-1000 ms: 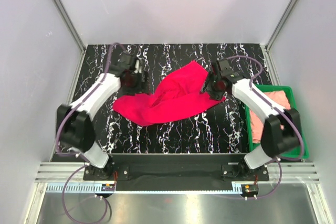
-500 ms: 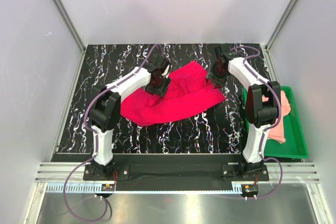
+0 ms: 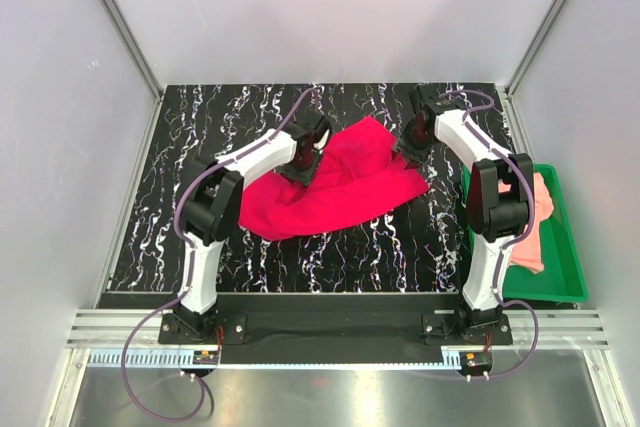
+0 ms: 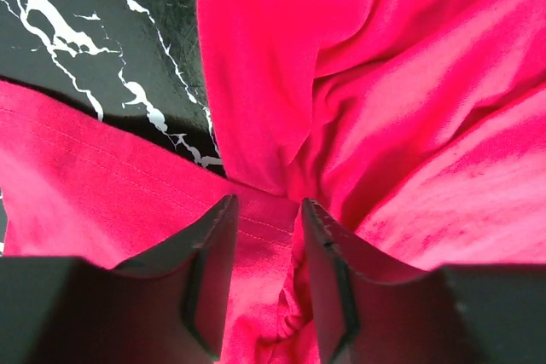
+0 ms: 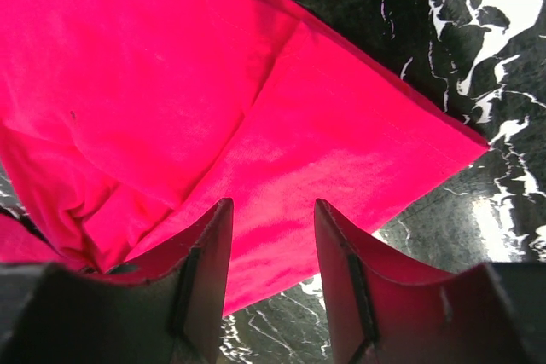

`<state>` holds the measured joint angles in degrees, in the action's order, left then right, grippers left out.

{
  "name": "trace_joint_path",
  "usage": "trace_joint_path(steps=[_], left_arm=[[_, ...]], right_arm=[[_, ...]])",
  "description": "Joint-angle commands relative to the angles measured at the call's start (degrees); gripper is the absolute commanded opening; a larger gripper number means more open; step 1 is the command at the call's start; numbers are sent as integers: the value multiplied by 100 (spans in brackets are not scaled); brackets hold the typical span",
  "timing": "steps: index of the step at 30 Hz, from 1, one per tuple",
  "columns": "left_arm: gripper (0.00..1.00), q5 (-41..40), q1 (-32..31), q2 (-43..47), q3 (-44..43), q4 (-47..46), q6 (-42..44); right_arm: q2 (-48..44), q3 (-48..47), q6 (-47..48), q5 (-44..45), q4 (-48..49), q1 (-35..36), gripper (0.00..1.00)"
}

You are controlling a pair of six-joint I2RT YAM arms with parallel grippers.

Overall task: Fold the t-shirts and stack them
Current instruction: Flatten the tshirt out

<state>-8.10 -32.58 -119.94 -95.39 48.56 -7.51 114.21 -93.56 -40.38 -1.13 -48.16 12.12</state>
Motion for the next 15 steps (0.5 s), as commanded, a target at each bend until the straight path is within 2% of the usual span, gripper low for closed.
trace_joint_path(steps=[1,3,5,10,15], left_arm=[[38,-245,-65,15,-14,49,92],[29,-254,-73,14,3,40,92],[26,-280,-73,93,4,31,92],[1,-298,-73,146,-67,5,92],[0,-341,-73,242,-85,58,4]], right_arm=[[66,39,-250,-343,158,-139,49],[92,48,-409,-388,184,-192,47],[154,-4,-497,-318,149,-219,45],[277,-215,-778,60,35,-219,43],[602,-523,-1103,69,-184,-219,43]])
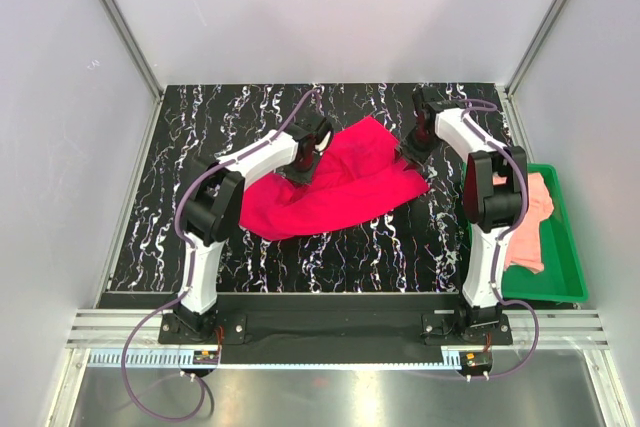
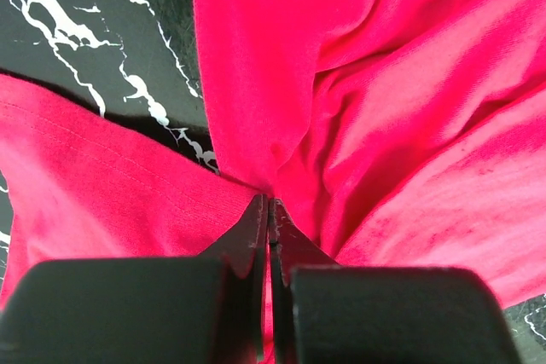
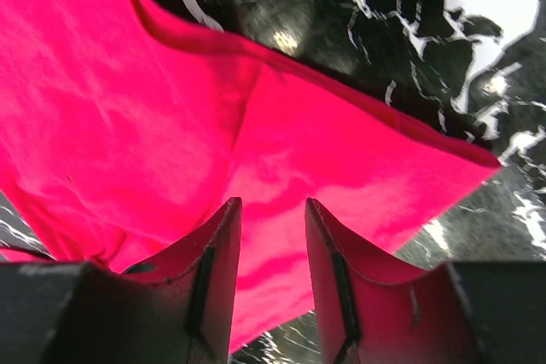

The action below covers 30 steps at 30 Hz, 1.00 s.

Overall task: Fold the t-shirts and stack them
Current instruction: Flatten the tshirt out

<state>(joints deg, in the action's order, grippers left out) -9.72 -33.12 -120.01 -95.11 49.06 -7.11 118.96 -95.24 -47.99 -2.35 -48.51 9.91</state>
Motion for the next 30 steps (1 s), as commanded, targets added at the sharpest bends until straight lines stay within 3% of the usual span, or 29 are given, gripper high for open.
trace_joint_path(steps=[1,22,30], left_arm=[[0,-189,-19,363,-104,-1,-79],[0,-39,-19,1594,151,113,-510],[0,-153,-19,1937,195,165,-528]], right_arm=[[232,-381,-360,174,-124,-7,42],[989,-1181,-615,86,-290,-7,38],[893,-935,-659,-11,-378,11,37]])
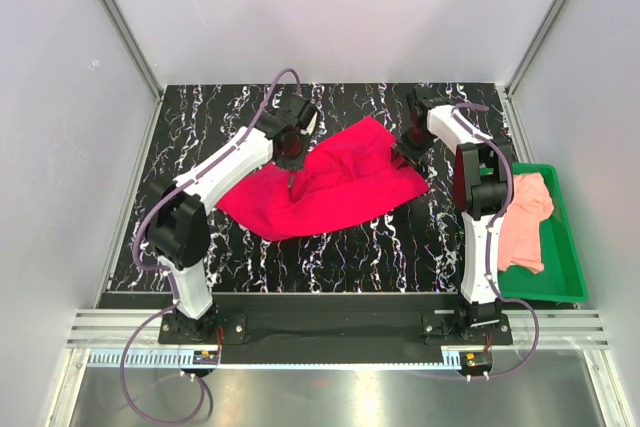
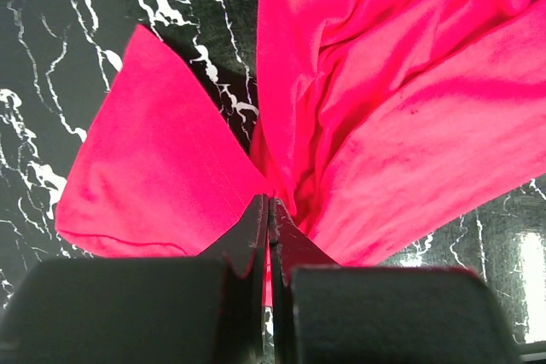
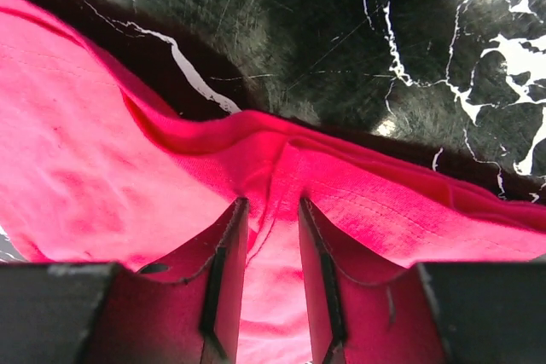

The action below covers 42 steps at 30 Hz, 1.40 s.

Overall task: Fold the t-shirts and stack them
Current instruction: Flatten the tshirt out

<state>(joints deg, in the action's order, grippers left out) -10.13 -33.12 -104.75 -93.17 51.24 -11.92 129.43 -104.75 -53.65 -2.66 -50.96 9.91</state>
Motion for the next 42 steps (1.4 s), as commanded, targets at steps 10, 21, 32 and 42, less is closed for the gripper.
trace_joint_path(steps=[10,21,32,42], left_arm=[[0,-217,-19,895,-79,70,-152],[0,-797,60,1510,-192,-53,-460],[0,377,1939,834,-2152,-1228,-803],[0,1443,2583,359,-4165,-3787,-504]], right_arm=[[-93,130,-58,81,-98,11,25],[-602,-265,223,476,-432,11,0],[-568,-2021,382,547,525,-51,0],[-795,-4088,118,310,2282,-218,0]])
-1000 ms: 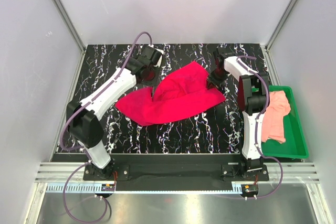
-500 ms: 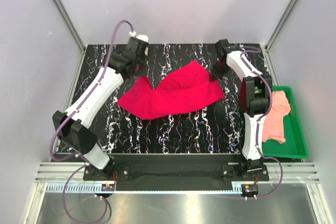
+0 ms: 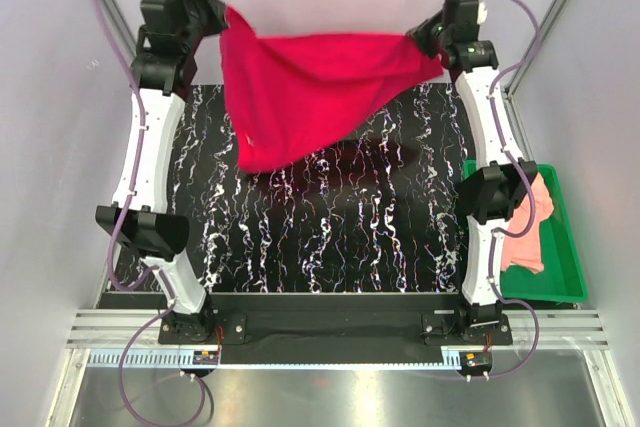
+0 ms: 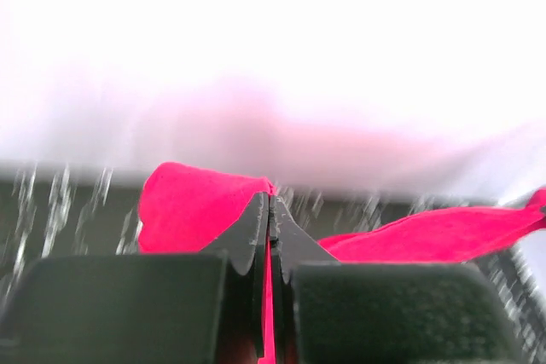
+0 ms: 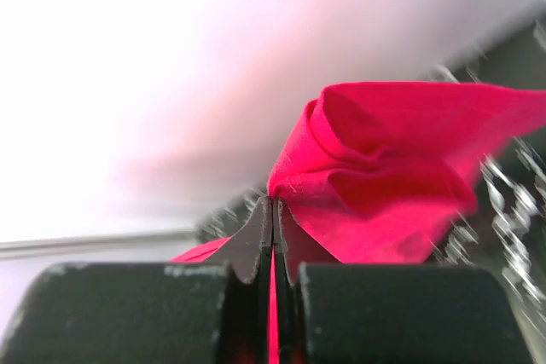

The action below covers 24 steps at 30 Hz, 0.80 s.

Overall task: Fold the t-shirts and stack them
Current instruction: Flatten the tshirt out

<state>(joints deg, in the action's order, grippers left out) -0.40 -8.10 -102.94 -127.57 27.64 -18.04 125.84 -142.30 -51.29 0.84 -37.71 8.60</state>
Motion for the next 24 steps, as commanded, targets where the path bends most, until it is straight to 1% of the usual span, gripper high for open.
trace_joint_path(steps=[1,3,4,5,6,7,8,9,10,11,12,13,14,15,16,17,18,19,20,21,22,23,24], left_arm=[[0,549,80,264,-769,-1689,108],[0,646,80,440,-639,-1936,64],[0,777,80,711,-455,-2007,12],[0,831,80,887,-227,-2008,3],[0,892,72,1089,36,-2078,3],[0,910,72,1587,831,-2104,-15],[0,841,72,1871,1239,-2122,-128],[0,727,72,2169,1765,-2105,-208],[0,247,72,2486,2667,-1896,-322],[0,8,72,3141,3241,-1737,-653],[0,-282,72,3496,3743,-1440,-848],[0,-624,72,3856,4218,-1263,-1015],[0,-715,72,4530,5119,-991,-1417],[0,-707,72,4867,5450,-275,-1630],[0,-724,72,5515,5801,106,-1989],[0,-689,63,5852,6309,510,-2175],[0,-724,71,6203,6567,1358,-2395],[0,-977,72,6842,6900,2228,-2928],[0,-979,72,7144,6903,2237,-3177],[0,-1031,72,7391,7069,2951,-3353],[0,-1093,72,7776,7079,3254,-3581],[6,-1128,72,7893,7053,3535,-3618],[22,-1129,72,7981,6948,3912,-3584]], right_arm=[[-499,-386,-118,-66,1089,-87,0],[-718,-334,-57,-66,1065,-87,0],[-919,-46,-31,-58,934,-87,0],[-1052,-44,-30,-66,854,-87,0],[-1201,479,22,-67,793,-87,0],[-1376,832,48,-214,766,-87,0],[-1761,1201,75,-233,766,-87,0],[-1956,1996,101,-242,757,-95,0],[-2150,2387,93,-251,705,-87,0],[-2491,2757,66,-312,661,-87,0],[-2660,3439,66,-374,617,-87,0],[-2827,3776,84,-470,520,-78,0],[-3133,4084,127,-680,459,-43,0],[-3284,4679,241,-751,336,-17,0],[-3590,4981,303,-874,117,45,0],[-3715,5271,373,-988,11,89,0],[-3820,5805,487,-1129,-121,159,0],[-4013,6323,566,-1339,-461,246,0],[-4137,6329,567,-1376,-578,247,0],[-4277,6938,541,-1411,-623,369,0],[-4566,7248,497,-1498,-649,431,0],[-4690,7547,462,-1534,-623,502,0],[-4813,8081,444,-1595,-554,546,0]])
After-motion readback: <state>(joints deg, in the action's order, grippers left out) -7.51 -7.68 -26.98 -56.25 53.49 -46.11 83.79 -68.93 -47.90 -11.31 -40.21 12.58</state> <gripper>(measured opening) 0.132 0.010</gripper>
